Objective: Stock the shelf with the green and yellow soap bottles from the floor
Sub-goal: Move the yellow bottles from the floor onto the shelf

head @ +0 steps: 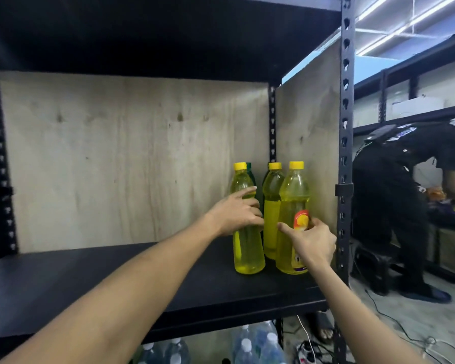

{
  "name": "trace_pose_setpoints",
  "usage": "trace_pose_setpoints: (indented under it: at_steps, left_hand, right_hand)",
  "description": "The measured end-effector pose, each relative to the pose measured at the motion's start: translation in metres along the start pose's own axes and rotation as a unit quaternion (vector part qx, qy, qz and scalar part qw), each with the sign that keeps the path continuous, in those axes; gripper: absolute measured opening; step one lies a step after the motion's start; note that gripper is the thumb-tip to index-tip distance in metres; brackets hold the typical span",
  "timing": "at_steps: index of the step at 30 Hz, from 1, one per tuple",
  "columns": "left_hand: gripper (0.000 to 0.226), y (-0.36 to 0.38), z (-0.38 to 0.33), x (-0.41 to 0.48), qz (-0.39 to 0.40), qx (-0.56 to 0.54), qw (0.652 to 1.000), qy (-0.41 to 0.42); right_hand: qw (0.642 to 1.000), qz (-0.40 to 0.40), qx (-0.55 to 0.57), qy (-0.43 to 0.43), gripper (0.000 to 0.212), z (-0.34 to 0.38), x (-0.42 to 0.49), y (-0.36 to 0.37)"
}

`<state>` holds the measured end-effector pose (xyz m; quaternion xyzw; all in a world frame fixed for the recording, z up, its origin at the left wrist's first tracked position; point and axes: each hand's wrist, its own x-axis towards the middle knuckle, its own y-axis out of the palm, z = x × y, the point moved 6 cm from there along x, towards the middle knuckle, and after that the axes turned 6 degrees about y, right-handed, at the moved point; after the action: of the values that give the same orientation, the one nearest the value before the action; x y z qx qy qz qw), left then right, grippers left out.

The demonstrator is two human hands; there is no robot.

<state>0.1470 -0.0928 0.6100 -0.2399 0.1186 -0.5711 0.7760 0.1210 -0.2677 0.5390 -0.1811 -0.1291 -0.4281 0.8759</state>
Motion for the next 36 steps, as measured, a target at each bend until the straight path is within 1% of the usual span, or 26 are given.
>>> trace_pose_setpoints:
  at_steps: [3, 5, 8, 9, 10, 11, 12, 13, 14, 15, 16, 17, 18, 19, 21, 22, 27, 29, 31, 32, 33, 35, 36]
  left_hand:
    - [0.050, 0.003, -0.010, 0.005, -0.021, 0.017, 0.999, 0.028]
    - [0.049, 0.003, -0.013, 0.003, -0.041, 0.027, 0.999, 0.025]
    - [0.056, 0.002, -0.017, -0.012, -0.078, 0.038, 0.995, -0.038]
    - [0.062, 0.003, -0.021, -0.019, -0.101, 0.012, 0.992, -0.070]
    - [0.069, 0.004, -0.027, -0.027, -0.135, -0.041, 0.984, -0.107]
    - [0.074, 0.005, -0.034, -0.036, -0.180, -0.114, 0.964, -0.159]
    - [0.079, 0.007, -0.039, -0.045, -0.227, -0.197, 0.926, -0.229]
    - [0.082, 0.012, -0.044, -0.055, -0.262, -0.287, 0.868, -0.310]
    - [0.086, 0.021, -0.049, -0.061, -0.279, -0.379, 0.793, -0.387]
    - [0.093, 0.034, -0.056, -0.064, -0.275, -0.467, 0.709, -0.452]
    - [0.102, 0.046, -0.064, -0.063, -0.246, -0.535, 0.634, -0.501]
    - [0.109, 0.058, -0.072, -0.059, -0.203, -0.584, 0.581, -0.530]
    - [0.108, 0.067, -0.079, -0.053, -0.163, -0.615, 0.551, -0.540]
    - [0.101, 0.074, -0.082, -0.048, -0.140, -0.629, 0.541, -0.541]
    - [0.081, 0.080, -0.082, -0.043, -0.135, -0.626, 0.541, -0.546]
    - [0.077, 0.083, -0.082, -0.042, -0.136, -0.625, 0.542, -0.545]
    - [0.081, 0.084, -0.080, -0.041, -0.132, -0.637, 0.545, -0.528]
    - [0.081, 0.078, -0.083, -0.045, -0.121, -0.649, 0.547, -0.515]
    - [0.087, 0.063, -0.094, -0.058, -0.125, -0.654, 0.553, -0.501]
    - [0.088, 0.051, -0.103, -0.071, -0.148, -0.646, 0.562, -0.496]
    - [0.085, 0.035, -0.116, -0.089, -0.185, -0.625, 0.576, -0.493]
    - [0.068, 0.004, -0.149, -0.136, -0.277, -0.556, 0.608, -0.495]
    - [0.059, -0.005, -0.172, -0.163, -0.303, -0.526, 0.618, -0.499]
  right_hand:
    - [0.999, 0.023, -0.011, -0.030, 0.059, -0.001, 0.001, 0.003]
    - [0.999, 0.012, -0.011, -0.037, 0.060, -0.002, -0.001, 0.001]
    - [1.000, 0.004, -0.011, -0.025, 0.079, -0.003, -0.007, 0.000]
    - [1.000, 0.011, -0.011, -0.016, 0.083, -0.004, -0.008, 0.001]
    - [1.000, 0.024, -0.013, -0.005, 0.085, -0.007, -0.009, 0.002]
    - [0.999, 0.045, -0.016, 0.009, 0.083, -0.011, -0.010, 0.004]
    - [0.997, 0.068, -0.020, 0.025, 0.077, -0.016, -0.011, 0.005]
    - [0.995, 0.088, -0.026, 0.038, 0.070, -0.020, -0.012, 0.005]
    - [0.993, 0.101, -0.030, 0.049, 0.067, -0.024, -0.014, 0.005]
    - [0.992, 0.108, -0.033, 0.055, 0.065, -0.026, -0.016, 0.004]
    - [0.992, 0.109, -0.034, 0.056, 0.065, -0.026, -0.017, 0.003]
    - [0.992, 0.108, -0.034, 0.055, 0.065, -0.025, -0.018, 0.001]
    - [0.992, 0.108, -0.033, 0.054, 0.066, -0.024, -0.018, 0.001]
    - [0.992, 0.110, -0.033, 0.053, 0.066, -0.024, -0.017, 0.001]
    - [0.992, 0.110, -0.037, 0.047, 0.067, -0.024, -0.014, 0.003]
    - [0.992, 0.110, -0.040, 0.044, 0.066, -0.025, -0.013, 0.003]
    - [0.993, 0.098, -0.046, 0.043, 0.063, -0.026, -0.014, 0.006]
    - [0.991, 0.115, -0.058, 0.049, 0.067, -0.026, -0.019, 0.005]
    - [0.992, 0.104, -0.061, 0.024, 0.074, -0.025, -0.034, -0.005]
    - [0.995, 0.081, -0.050, -0.001, 0.078, -0.025, -0.047, -0.014]
    - [0.998, 0.051, -0.031, -0.029, 0.079, -0.025, -0.065, -0.025]
    - [0.996, 0.002, 0.019, -0.089, 0.068, -0.031, -0.113, -0.041]
    - [0.993, -0.005, 0.038, -0.108, 0.061, -0.038, -0.141, -0.046]
